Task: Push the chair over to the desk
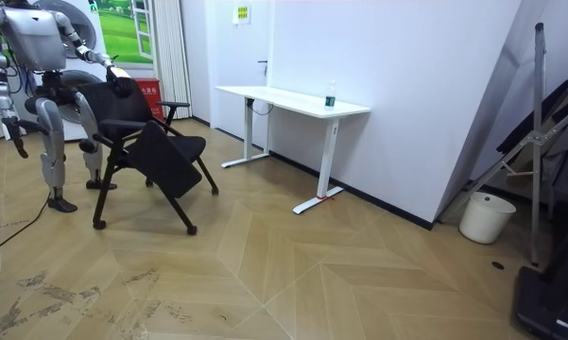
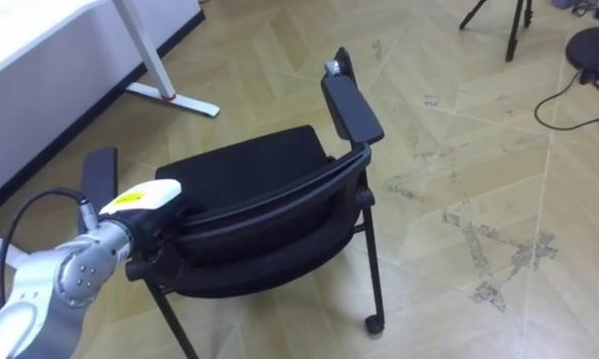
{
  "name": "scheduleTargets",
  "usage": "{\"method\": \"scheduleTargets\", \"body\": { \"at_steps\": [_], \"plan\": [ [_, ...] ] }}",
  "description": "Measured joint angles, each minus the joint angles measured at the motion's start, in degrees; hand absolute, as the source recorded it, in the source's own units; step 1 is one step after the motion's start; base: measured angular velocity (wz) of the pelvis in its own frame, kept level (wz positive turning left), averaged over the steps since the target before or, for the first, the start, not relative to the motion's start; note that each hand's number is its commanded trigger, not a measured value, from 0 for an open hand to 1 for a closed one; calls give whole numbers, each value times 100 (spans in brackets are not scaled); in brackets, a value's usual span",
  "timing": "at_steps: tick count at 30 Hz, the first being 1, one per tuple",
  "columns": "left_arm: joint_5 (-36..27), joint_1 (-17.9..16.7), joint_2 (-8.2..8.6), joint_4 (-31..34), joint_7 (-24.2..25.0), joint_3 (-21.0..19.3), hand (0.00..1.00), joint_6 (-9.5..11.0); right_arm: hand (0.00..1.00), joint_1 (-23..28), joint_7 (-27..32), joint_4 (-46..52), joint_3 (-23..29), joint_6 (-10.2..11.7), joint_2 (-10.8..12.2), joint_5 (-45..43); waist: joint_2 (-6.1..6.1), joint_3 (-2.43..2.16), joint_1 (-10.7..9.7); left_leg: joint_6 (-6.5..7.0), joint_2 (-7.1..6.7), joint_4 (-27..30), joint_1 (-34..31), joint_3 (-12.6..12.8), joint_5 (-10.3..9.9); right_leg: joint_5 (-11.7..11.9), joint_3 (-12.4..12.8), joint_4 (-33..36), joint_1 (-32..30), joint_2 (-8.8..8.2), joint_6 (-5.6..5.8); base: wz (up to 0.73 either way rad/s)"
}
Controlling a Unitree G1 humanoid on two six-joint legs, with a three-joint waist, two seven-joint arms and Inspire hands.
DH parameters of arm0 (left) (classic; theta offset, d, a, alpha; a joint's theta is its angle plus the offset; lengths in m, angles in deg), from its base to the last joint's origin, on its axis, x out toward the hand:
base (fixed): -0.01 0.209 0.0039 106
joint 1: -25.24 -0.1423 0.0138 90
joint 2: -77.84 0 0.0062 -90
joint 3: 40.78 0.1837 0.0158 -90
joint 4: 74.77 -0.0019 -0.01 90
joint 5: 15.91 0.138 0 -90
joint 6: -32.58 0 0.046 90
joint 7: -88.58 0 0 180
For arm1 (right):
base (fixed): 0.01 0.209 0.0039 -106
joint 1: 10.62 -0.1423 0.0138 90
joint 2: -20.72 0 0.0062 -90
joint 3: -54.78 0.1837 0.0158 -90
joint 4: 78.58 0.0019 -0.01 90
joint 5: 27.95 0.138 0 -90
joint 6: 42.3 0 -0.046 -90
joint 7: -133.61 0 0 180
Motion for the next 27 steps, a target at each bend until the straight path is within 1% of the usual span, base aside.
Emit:
{"method": "scheduleTargets", "body": {
  "at_steps": [1,2,6,7,9,11,12,14,15,17,18,19,20,21,23,24,26,27],
  "plan": [
    [2,-51,-3,-1,-71,-11,100,39,0,1,26,33,96,0,1,25,3,-23,-3,0,0,0,-3,0,0,0,1,0,-4,0,0,0],
    [3,-83,-5,-1,-139,-12,100,66,0,16,50,116,135,1,-5,50,5,-35,-1,0,0,0,-2,1,0,1,2,0,-3,0,-1,0],
    [1,-102,2,0,-294,-13,100,100,0,22,159,406,397,6,-11,8,-11,-32,-12,0,0,-1,-13,0,0,1,-16,31,4,0,-2,2],
    [9,-102,2,-5,-300,-13,100,119,0,-5,237,493,528,19,-13,-110,-25,-34,-16,0,0,-1,-12,-1,0,1,-15,42,4,0,-2,0],
    [15,-105,1,-24,-324,-26,100,156,0,0,328,666,592,47,-40,-371,-59,-38,-5,0,0,1,-9,-3,0,0,-16,73,-7,-2,-1,0],
    [6,-102,-25,-6,-329,-67,100,173,0,21,417,1114,590,45,-114,-902,-95,-42,11,0,0,6,-37,1,0,-1,12,87,-64,-2,0,-6],
    [6,-102,-44,6,-329,-73,100,174,0,12,417,1249,594,44,-142,-1052,-112,-37,-2,1,0,6,-44,1,1,-1,11,86,-73,-3,1,-4],
    [34,-113,-78,25,-326,-147,100,227,0,34,496,1985,594,11,-262,-1771,-203,-9,10,2,6,9,-38,58,1,-8,42,102,-97,-8,5,-6],
    [34,-113,-86,25,-326,-157,100,246,0,32,513,2187,592,11,-306,-1942,-221,-12,12,2,9,11,-37,90,1,-8,54,102,-100,-8,5,-8],
    [52,-112,-141,26,-324,-159,100,317,0,28,585,2924,587,13,-434,-2601,-316,-58,31,2,10,19,-21,106,1,-5,72,109,-96,-8,2,-5],
    [52,-109,-175,34,-324,-159,100,347,0,29,618,3145,584,14,-448,-2740,-318,-64,88,2,13,23,-19,106,1,-3,78,116,-98,-6,0,-7],
    [52,-79,-203,37,-325,-158,100,399,0,38,694,3558,520,2,-502,-3128,-369,-61,150,2,21,58,-31,121,1,-2,100,184,-115,-6,-4,-10],
    [52,-77,-219,82,-332,-166,100,433,0,66,701,4040,504,4,-534,-3717,-404,-61,175,2,24,67,-52,148,1,-2,109,220,-164,-10,-4,-8],
    [52,-77,-228,104,-334,-166,100,446,0,79,701,4307,504,1,-546,-4000,-408,-62,184,2,24,69,-73,156,1,-2,109,224,-185,-11,-5,-4],
    [53,-68,-265,132,-335,-186,100,510,0,77,702,5238,503,12,-613,-4856,-404,-64,239,10,20,70,-126,173,-3,-2,148,287,-283,-20,-4,-5],
    [51,-51,-276,131,-336,-186,100,539,0,74,715,5425,493,17,-637,-5024,-406,-61,253,10,20,69,-137,172,-3,-2,147,281,-285,-20,-4,-5],
    [45,-38,-312,129,-340,-185,100,627,0,58,769,5953,250,25,-797,-5621,-421,-55,306,10,26,67,-137,179,-3,-2,151,284,-286,-14,-4,0],
    [41,-38,-319,129,-344,-185,100,644,0,51,771,6076,200,31,-822,-5756,-419,-54,313,9,26,66,-136,179,-3,-2,151,282,-286,-14,-4,0]
  ]
}}
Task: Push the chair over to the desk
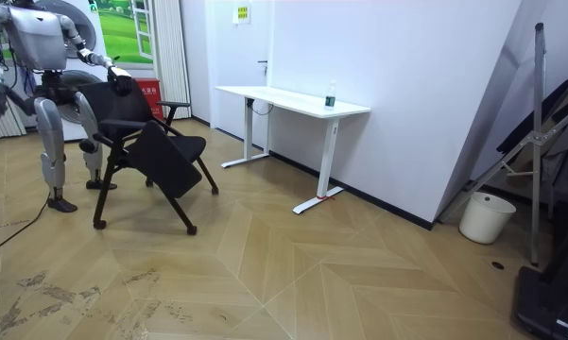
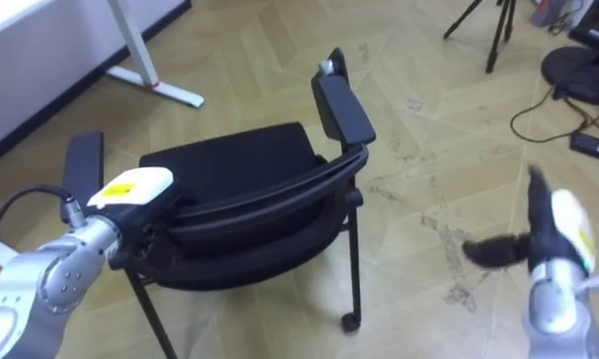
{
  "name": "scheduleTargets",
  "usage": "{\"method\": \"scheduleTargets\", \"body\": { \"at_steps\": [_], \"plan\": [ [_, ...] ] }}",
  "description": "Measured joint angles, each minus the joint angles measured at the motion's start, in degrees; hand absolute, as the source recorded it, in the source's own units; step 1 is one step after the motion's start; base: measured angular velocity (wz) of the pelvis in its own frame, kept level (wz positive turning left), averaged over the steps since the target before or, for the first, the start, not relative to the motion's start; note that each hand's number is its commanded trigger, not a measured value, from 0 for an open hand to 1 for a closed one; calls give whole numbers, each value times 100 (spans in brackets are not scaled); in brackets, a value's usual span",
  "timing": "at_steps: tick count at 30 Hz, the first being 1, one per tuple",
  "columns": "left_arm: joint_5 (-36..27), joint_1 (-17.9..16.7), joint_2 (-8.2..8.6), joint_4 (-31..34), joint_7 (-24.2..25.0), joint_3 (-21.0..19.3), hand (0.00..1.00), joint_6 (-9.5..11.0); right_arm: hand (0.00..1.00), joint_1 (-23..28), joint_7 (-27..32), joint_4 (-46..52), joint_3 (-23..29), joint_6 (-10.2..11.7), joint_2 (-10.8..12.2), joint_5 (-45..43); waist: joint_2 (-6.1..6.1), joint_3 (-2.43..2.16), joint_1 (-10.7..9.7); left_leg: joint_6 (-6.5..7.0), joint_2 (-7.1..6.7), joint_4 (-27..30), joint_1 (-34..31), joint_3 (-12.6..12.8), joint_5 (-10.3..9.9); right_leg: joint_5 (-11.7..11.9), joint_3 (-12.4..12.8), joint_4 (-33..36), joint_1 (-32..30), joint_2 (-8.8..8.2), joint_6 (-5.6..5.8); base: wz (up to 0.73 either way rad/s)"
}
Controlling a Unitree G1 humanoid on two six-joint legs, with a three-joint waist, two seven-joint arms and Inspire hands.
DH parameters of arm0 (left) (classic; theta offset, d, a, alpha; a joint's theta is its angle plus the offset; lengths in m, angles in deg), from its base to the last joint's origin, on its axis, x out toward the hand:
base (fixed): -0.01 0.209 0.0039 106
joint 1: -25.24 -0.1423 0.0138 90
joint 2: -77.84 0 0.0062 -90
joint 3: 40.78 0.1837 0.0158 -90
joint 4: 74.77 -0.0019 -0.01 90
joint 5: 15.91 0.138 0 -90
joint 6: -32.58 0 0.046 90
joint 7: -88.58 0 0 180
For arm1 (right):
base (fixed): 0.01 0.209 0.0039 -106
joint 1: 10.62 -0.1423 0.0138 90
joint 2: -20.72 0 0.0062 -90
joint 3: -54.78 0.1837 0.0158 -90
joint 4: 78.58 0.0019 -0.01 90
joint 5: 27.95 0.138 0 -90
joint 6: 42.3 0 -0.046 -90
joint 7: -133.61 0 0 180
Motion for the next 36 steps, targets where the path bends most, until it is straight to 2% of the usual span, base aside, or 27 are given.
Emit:
{"method": "scheduleTargets", "body": {
  "at_steps": [2,6,8,9,10,13,16,19,23,27,30,32,36],
  "plan": [
    [-20,1,-73,-13,-22,1,100,112,0,-100,4,249,-179,77,-34,-259,-1,4,30,0,3,-6,6,1,0,0,1,-1,2,3,-1,0],
    [-44,9,-84,-16,-89,-1,100,238,0,-169,-79,738,-237,89,-123,-523,-2,13,152,0,6,-37,6,52,0,0,16,7,-15,1,0,-5],
    [-47,28,-108,-16,-91,-6,100,333,0,-268,-200,1175,-391,122,-336,-890,-15,22,234,0,8,-59,5,80,0,1,30,26,-79,1,-1,-7],
    [-47,40,-110,-16,-91,-6,100,354,0,-314,-212,1233,-407,150,-373,-944,-29,33,249,0,8,-59,5,80,0,1,27,26,-77,1,-1,0],
    [-47,70,-110,-16,-93,-6,100,404,0,-400,-255,1328,-416,188,-440,-1009,-66,56,280,0,9,-59,6,80,0,1,25,16,-65,2,-2,5],
    [-55,128,-125,-23,-91,-5,100,512,0,-648,-329,1352,-574,223,-539,-1216,-131,89,320,0,7,-58,9,77,0,1,11,-4,-5,2,-1,3],
    [-165,158,-176,-91,-125,-2,100,610,0,-789,-463,1378,-813,284,-579,-1340,-138,92,355,0,8,-57,10,74,0,1,1,-3,1,3,-1,1],
    [-178,202,-221,-208,-229,20,100,808,0,-825,-550,1451,-1037,358,-690,-1397,-143,94,418,0,8,-60,17,73,0,2,0,7,5,2,-3,0],
    [-245,281,-240,-353,-379,20,100,985,0,-886,-670,1501,-1297,447,-695,-1459,-175,113,457,0,8,-67,15,63,0,2,-6,5,4,3,-4,0],
    [-258,294,-321,-366,-441,29,100,1075,0,-892,-845,1534,-1455,535,-763,-1481,-215,126,463,0,8,-64,3,47,0,3,-17,4,3,4,-4,0],
    [-304,297,-396,-365,-470,59,100,1102,0,-890,-1056,1693,-1657,549,-1009,-1485,-220,124,467,1,9,-63,2,42,0,3,-18,1,3,4,-4,0],
    [-325,297,-407,-365,-470,61,100,1120,0,-891,-1209,1789,-1701,646,-1141,-1485,-221,123,494,0,9,-63,3,39,0,3,-16,-1,4,5,-4,0],
    [-327,297,-422,-366,-471,75,100,1167,0,-883,-1429,1799,-1711,655,-1198,-1490,-231,117,527,0,8,-59,3,11,0,4,-20,-1,13,5,-6,0]
  ]
}}
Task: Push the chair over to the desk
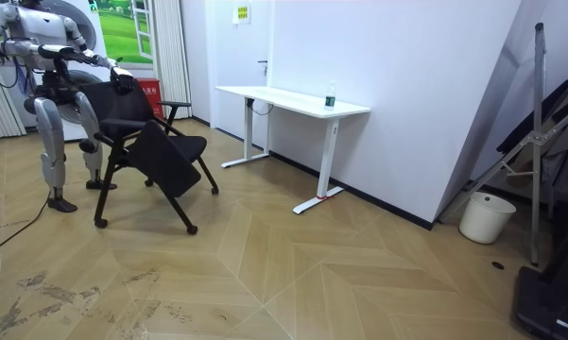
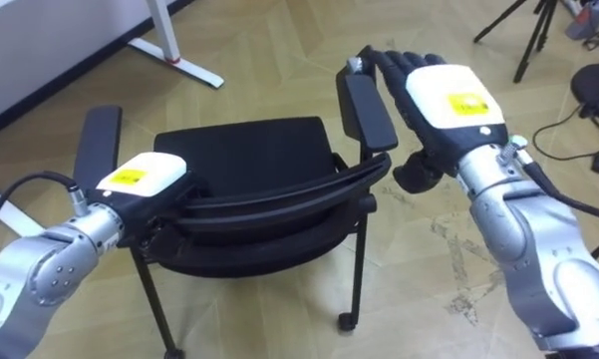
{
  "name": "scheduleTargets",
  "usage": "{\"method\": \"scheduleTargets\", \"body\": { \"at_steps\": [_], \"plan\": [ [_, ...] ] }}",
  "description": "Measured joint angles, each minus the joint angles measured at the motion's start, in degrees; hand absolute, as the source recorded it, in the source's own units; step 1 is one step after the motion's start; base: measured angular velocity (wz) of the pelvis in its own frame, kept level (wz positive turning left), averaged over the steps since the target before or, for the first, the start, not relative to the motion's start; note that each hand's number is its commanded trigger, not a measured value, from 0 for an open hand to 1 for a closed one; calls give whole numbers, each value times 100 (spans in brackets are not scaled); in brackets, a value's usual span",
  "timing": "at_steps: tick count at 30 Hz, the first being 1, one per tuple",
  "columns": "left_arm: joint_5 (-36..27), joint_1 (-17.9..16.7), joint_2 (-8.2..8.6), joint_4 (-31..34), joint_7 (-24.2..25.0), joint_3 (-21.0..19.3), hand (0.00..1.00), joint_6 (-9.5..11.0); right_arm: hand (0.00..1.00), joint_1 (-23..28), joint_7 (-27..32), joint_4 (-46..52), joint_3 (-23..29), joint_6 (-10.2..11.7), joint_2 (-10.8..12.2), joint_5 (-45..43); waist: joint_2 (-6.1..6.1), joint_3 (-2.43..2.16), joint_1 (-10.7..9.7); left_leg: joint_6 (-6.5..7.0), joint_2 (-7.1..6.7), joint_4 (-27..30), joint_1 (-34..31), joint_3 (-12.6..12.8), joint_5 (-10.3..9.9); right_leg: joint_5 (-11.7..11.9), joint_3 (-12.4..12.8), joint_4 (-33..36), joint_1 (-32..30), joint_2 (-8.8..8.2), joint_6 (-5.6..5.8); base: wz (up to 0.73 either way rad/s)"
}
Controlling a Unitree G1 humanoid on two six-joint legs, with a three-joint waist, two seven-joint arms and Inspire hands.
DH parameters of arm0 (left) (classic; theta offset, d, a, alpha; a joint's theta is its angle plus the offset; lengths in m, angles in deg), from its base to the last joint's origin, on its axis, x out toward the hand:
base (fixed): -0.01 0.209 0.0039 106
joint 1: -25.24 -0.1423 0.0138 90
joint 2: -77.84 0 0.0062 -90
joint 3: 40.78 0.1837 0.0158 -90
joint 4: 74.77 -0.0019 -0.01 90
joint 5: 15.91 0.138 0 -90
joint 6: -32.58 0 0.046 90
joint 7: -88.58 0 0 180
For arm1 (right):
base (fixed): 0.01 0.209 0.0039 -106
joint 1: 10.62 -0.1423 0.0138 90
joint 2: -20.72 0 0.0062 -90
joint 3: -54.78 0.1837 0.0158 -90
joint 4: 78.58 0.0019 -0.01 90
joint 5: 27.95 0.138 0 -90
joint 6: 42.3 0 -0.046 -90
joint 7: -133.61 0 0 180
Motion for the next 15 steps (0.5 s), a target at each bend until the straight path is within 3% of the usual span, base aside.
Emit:
{"method": "scheduleTargets", "body": {
  "at_steps": [7,11,15],
  "plan": [
    [-64,5,-103,-45,-113,55,100,121,0,16,-692,2,-454,6,-402,-44,1,-3,77,0,0,-2,-3,-8,0,0,3,0,-13,2,0,0],
    [-79,23,-112,-85,-123,60,100,146,0,14,-1006,5,-486,14,-407,-81,0,-9,82,0,0,-2,-3,-9,0,0,1,1,-12,3,0,0],
    [-91,135,-116,-277,-164,141,100,230,0,14,-1210,5,-620,13,-453,-65,-16,-64,117,0,1,-2,1,-7,0,0,4,4,-8,5,0,0]
  ]
}}
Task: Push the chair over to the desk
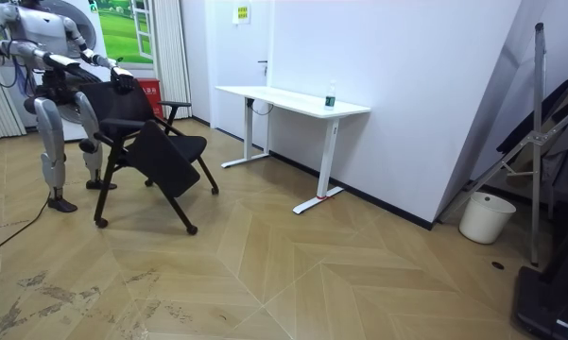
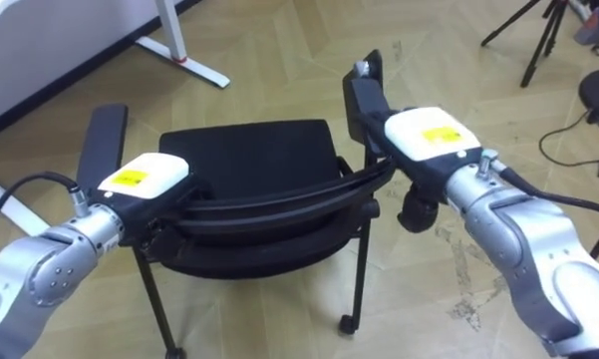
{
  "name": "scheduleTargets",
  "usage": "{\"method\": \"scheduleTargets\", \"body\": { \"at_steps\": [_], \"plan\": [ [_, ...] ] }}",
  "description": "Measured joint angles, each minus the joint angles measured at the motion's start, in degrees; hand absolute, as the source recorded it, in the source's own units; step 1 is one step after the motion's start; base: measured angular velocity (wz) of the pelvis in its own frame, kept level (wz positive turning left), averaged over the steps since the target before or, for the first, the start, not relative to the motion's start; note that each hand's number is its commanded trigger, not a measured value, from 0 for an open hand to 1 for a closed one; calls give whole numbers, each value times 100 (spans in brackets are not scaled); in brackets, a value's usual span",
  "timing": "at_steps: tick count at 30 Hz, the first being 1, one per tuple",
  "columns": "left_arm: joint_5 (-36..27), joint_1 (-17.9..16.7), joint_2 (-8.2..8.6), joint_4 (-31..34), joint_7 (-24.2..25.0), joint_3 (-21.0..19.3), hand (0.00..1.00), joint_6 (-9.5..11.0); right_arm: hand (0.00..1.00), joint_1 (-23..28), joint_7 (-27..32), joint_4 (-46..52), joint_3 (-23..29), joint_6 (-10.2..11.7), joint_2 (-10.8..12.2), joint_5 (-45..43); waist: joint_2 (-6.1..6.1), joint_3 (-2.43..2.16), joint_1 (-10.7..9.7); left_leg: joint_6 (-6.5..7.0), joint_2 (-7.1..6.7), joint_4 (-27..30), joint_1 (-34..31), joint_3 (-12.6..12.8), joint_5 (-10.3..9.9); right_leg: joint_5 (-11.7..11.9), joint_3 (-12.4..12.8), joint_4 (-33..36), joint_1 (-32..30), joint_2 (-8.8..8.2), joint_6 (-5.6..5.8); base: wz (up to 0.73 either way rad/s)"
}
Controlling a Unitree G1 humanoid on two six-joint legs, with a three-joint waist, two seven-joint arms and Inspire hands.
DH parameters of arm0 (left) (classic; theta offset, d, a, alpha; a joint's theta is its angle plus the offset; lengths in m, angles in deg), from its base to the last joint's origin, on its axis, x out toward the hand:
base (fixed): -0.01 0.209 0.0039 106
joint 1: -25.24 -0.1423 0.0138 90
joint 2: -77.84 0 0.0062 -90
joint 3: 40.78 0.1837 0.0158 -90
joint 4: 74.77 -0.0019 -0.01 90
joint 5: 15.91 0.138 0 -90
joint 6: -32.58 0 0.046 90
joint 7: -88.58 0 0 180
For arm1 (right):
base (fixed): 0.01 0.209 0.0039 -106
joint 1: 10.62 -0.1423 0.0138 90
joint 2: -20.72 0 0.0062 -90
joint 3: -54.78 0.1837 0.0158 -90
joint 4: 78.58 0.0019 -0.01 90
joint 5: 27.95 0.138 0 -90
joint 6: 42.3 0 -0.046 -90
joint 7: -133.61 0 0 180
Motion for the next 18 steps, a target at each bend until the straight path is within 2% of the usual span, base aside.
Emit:
{"method": "scheduleTargets", "body": {
  "at_steps": [5,12,17,18],
  "plan": [
    [-41,224,7,-230,-60,194,100,14,0,1,-99,-2,-144,-14,1,2,-12,-11,118,0,1,21,3,-2,0,4,0,12,8,0,-6,0],
    [-89,291,7,-308,-133,303,100,32,0,10,-21,-3,-508,86,14,81,0,-6,200,0,2,36,12,-28,0,4,-14,-1,39,0,-6,1],
    [-106,397,14,-320,-180,461,100,-5,0,75,73,-33,-923,33,133,-62,86,45,235,0,2,36,-18,-103,-1,3,-120,-23,65,1,-5,9],
    [-111,401,14,-320,-205,486,100,-18,0,88,121,-33,-930,13,143,-65,99,43,246,0,2,38,-19,-107,-1,3,-125,-29,72,1,-5,8]
  ]
}}
